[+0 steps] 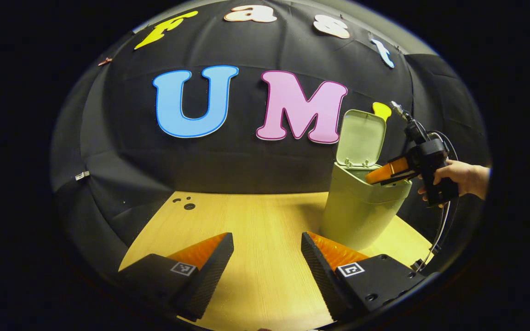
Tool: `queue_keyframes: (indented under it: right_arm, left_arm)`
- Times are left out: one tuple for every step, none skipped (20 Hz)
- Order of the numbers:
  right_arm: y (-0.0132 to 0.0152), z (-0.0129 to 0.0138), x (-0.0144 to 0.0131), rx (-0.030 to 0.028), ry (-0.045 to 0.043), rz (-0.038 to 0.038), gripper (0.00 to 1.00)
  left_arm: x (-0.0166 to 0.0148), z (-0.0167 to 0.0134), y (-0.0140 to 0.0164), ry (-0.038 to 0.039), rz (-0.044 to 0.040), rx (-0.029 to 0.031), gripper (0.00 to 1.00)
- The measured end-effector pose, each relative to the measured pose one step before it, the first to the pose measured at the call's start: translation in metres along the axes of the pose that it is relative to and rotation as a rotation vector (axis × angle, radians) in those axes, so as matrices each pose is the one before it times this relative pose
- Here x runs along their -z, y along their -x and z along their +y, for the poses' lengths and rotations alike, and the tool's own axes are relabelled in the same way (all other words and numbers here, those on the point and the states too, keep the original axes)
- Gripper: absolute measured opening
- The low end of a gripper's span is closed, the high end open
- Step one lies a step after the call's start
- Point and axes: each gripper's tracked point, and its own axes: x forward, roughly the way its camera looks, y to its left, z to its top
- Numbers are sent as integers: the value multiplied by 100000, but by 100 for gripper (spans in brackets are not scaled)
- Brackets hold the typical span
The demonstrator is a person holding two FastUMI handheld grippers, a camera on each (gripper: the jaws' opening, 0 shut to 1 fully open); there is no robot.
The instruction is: Press the lid of the desktop garbage bin to open it, pick up the crumpled paper on the desktop and throw it into the bin, then pick up the pop can on the desktop and drop it into the bin, and finally close the garbage bin lid.
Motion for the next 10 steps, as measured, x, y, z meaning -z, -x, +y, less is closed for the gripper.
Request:
queue_keyframes:
  right_arm:
    - [425, 131, -471, -18, -614, -1914, 99]
    - [395, 170, -321, -268, -973, -1539, 99]
    - [463, -56, -381, 503, -863, -1261, 98]
    - [436, -249, -466, 631, -206, -1426, 98]
    - [497, -255, -612, 1313, 725, -2131, 98]
    - [549, -202, -913, 1074, 1420, -3399, 98]
    - [552, -119, -1001, 922, 1632, -3683, 98]
    - [814, -33, -1039, 781, 1304, -3850, 98]
    - [586, 66, -1250, 355, 1150, -4236, 98]
    - [517, -93, -1506, 747, 1275, -4560, 98]
  left_arm:
    - [134, 133, -10, -119, 194, -267, 96]
    - [25, 94, -91, 123, 226, -178, 96]
    - [42, 139, -15, 306, 23, -191, 96]
    - [-48, 190, -32, 445, 3, -187, 96]
    - [179, 58, -15, 546, 214, -44, 96]
    - [63, 179, 24, 323, 9, -50, 96]
    - [152, 3, -124, 116, 179, 163, 96]
    - [131, -20, -139, -229, 343, 235, 96]
    - [171, 44, -109, -404, 380, 391, 96]
    - [103, -46, -164, -433, 453, 466, 96]
